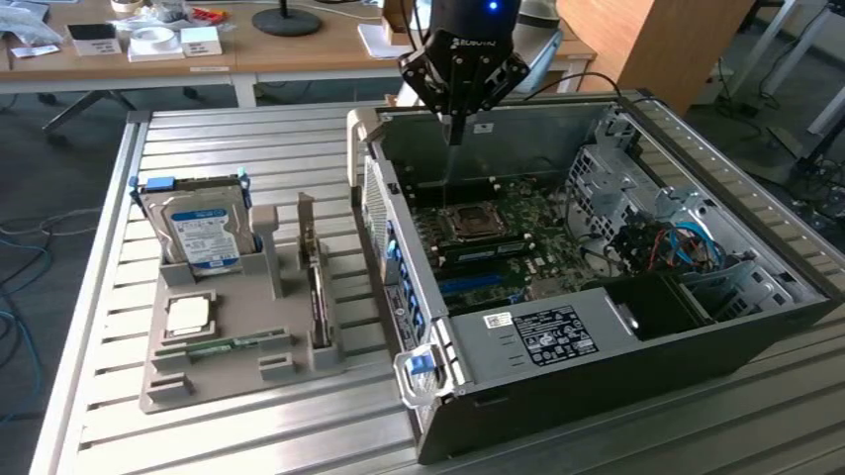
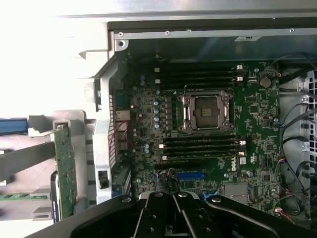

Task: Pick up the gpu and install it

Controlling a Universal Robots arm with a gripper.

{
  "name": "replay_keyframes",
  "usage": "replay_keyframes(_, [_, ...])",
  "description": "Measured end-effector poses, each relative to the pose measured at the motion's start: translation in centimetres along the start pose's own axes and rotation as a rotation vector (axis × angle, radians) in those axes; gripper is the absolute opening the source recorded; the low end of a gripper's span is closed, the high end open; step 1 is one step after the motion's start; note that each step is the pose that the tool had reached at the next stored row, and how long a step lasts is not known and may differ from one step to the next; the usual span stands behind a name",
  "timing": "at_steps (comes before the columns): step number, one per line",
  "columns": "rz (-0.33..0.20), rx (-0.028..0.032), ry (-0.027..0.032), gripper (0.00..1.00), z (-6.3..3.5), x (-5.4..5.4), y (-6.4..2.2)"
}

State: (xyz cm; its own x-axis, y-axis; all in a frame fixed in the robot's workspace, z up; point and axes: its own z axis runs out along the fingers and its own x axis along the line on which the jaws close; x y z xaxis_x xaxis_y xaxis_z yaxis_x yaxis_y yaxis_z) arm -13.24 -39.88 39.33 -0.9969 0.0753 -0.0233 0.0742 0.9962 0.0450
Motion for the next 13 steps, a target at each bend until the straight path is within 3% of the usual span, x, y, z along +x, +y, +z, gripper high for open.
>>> replay_keyframes(13, [0.0,-0.0001,-0.0004,0.11,-0.03,1.1,-0.09])
